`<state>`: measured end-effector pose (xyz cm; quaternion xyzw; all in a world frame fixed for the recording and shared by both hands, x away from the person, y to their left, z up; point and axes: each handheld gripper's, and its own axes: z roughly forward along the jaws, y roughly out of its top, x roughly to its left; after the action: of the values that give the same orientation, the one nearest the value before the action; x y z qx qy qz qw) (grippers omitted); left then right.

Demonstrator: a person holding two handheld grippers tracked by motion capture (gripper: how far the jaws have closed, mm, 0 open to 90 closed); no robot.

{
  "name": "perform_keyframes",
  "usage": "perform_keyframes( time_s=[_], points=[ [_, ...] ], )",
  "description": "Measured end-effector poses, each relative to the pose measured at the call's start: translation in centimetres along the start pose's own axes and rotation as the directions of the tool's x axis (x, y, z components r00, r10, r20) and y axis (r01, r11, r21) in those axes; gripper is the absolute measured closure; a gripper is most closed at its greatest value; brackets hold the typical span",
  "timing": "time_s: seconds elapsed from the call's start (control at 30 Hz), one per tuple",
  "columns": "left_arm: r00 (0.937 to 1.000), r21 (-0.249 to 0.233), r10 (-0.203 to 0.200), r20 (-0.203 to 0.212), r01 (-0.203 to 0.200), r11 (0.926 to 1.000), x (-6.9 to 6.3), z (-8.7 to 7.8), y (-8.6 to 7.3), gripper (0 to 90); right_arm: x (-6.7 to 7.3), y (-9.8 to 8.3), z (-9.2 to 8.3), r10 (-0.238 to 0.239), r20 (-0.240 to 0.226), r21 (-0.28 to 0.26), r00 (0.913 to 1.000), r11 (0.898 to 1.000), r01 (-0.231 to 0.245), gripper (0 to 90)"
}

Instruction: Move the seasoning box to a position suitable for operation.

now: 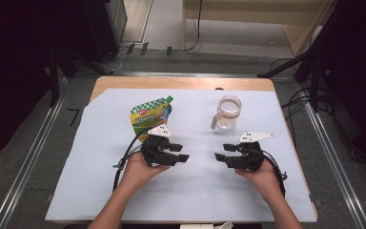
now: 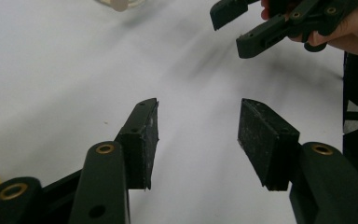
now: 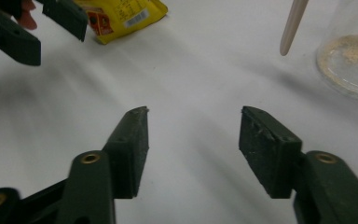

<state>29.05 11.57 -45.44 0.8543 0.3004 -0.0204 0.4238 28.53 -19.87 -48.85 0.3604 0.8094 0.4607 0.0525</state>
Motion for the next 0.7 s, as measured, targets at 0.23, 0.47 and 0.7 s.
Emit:
perform_keyframes(
  time_s=[0.23,0.47,0.7],
  points=[
    [0.9994,0.020,0.027,-0.024,-0.026,0.9994,-0.13,0.01,-0.53,44.8,0.44,-0.14,0.15,-0.042,0.010,0.016,0.9991,0.999,0.041,51.8],
    [0.9991,0.023,0.030,-0.031,-0.029,0.9993,-0.30,-0.13,-0.76,42.3,0.31,-0.17,0.03,-0.050,0.007,0.018,0.9987,0.999,0.050,52.7],
    [0.9990,0.023,0.028,-0.035,-0.027,0.9994,-0.10,-0.28,-0.98,40.6,0.26,-0.16,0.06,-0.048,0.016,0.021,0.9987,0.999,0.047,51.9]
  ],
)
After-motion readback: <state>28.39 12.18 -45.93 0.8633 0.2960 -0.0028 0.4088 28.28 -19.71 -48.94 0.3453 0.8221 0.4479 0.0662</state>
